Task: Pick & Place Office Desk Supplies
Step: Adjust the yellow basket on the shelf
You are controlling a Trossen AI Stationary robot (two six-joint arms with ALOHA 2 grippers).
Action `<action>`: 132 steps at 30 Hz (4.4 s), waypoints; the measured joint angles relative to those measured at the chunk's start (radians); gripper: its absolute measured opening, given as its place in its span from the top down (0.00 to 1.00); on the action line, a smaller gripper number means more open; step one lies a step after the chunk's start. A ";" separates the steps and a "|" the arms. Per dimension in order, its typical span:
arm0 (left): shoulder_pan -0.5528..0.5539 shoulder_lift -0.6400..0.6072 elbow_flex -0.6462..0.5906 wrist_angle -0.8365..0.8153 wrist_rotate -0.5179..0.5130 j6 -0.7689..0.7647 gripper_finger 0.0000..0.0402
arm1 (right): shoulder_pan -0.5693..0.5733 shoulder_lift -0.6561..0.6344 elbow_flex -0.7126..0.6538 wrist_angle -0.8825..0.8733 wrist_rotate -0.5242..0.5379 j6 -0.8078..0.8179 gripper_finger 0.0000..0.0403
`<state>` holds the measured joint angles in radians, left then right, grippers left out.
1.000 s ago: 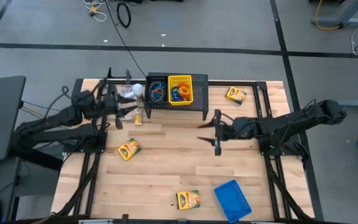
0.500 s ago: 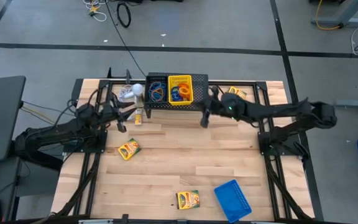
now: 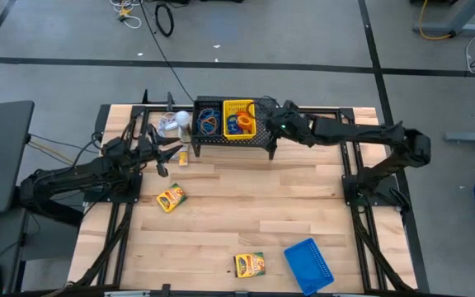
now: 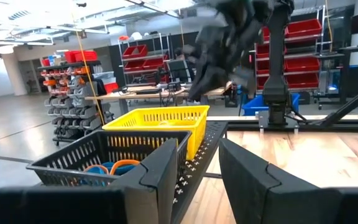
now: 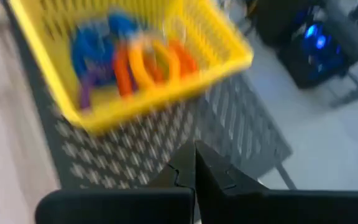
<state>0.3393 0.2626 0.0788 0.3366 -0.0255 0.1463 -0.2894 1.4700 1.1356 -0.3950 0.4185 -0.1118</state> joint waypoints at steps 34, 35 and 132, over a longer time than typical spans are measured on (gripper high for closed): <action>0.000 0.001 0.000 0.007 0.000 -0.005 0.69 | -0.084 0.147 0.002 0.160 -0.313 -0.062 1.00; 0.000 0.001 0.000 0.007 -0.001 -0.005 0.69 | -0.083 0.151 0.002 0.170 -0.318 -0.065 1.00; 0.000 0.001 0.000 -0.005 0.000 0.000 0.69 | -0.029 0.120 0.002 0.147 -0.188 -0.157 1.00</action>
<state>0.3395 0.2638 0.0788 0.3321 -0.0259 0.1459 -0.3183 1.5902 1.1374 -0.2485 0.2310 -0.2685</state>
